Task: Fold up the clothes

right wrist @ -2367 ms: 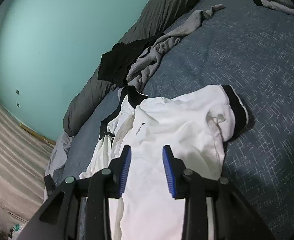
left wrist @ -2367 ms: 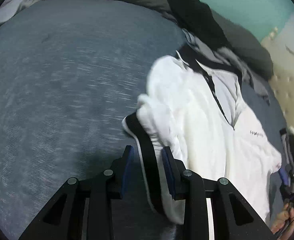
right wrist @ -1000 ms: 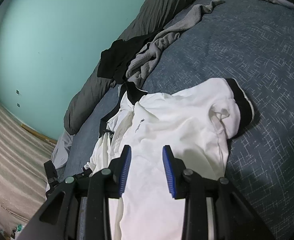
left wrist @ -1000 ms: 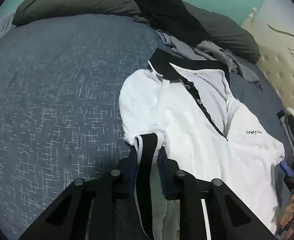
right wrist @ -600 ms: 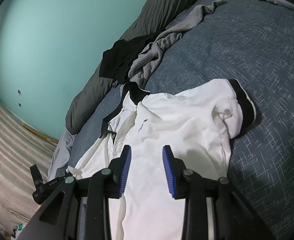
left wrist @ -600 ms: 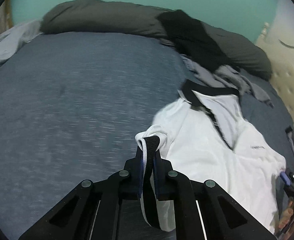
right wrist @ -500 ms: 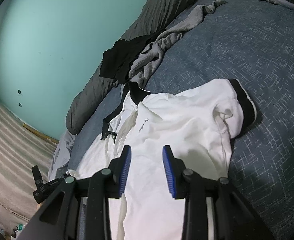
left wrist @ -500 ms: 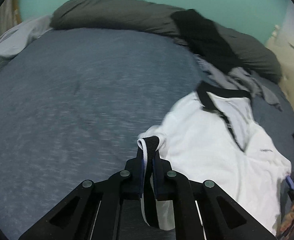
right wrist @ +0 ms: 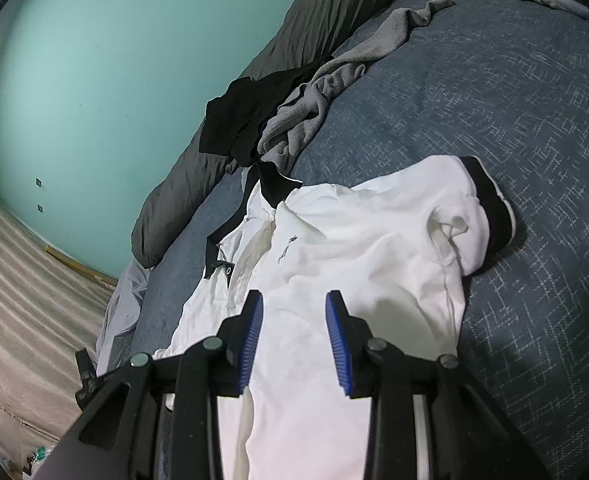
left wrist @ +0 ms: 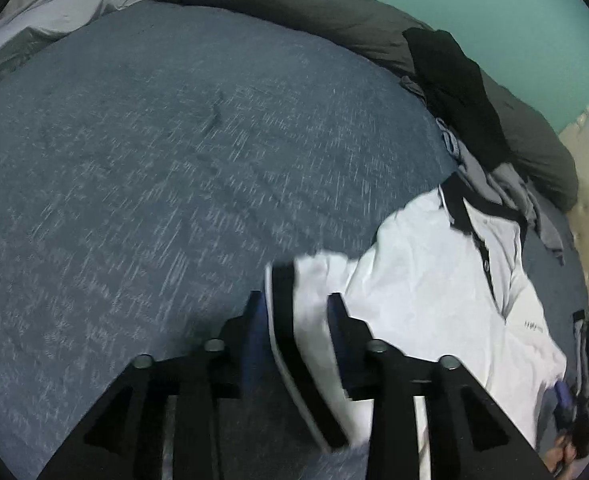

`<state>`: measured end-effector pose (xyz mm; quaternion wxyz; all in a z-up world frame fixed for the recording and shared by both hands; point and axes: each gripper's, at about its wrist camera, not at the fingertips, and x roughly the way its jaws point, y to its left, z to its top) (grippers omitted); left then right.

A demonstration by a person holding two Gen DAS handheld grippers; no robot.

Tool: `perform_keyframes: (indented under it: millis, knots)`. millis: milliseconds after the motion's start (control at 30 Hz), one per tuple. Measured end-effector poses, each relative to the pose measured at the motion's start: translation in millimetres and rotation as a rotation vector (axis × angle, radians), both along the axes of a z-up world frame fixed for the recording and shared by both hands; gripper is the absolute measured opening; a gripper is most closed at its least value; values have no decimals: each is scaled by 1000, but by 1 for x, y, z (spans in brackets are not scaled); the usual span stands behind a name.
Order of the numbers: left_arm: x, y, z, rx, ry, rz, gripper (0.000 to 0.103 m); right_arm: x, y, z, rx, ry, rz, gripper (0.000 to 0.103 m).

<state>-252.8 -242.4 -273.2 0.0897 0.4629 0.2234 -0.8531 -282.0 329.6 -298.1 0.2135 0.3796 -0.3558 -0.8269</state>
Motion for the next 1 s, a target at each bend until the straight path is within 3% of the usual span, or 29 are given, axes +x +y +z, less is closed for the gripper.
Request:
perform_keyframes:
  millis: [133,467,500,533,600,833,1000]
  knots:
    - [21,7,-11,47,-20,-39,42,1,-1,2,0,6,3,32]
    - [36,33,-46,129,-40,-68,41,1,-1,2,-2,6,6,32]
    - [36,34,-45,125,-35,-71,35,1,-1,1,-3,5,5,32]
    - [37,34,-42,121,-29,-74,17,1,-1,1,-4,3,5,32]
    - [38,34,-35,112,-19,-80,3,1,0,0,-5,1,4,32]
    - [43,35,-14,85,13,-99,0,2,-1,2,-10,6,5,32]
    - [45,36,-24,113,0,-94,0,2,-2,1,-16,1,4,32]
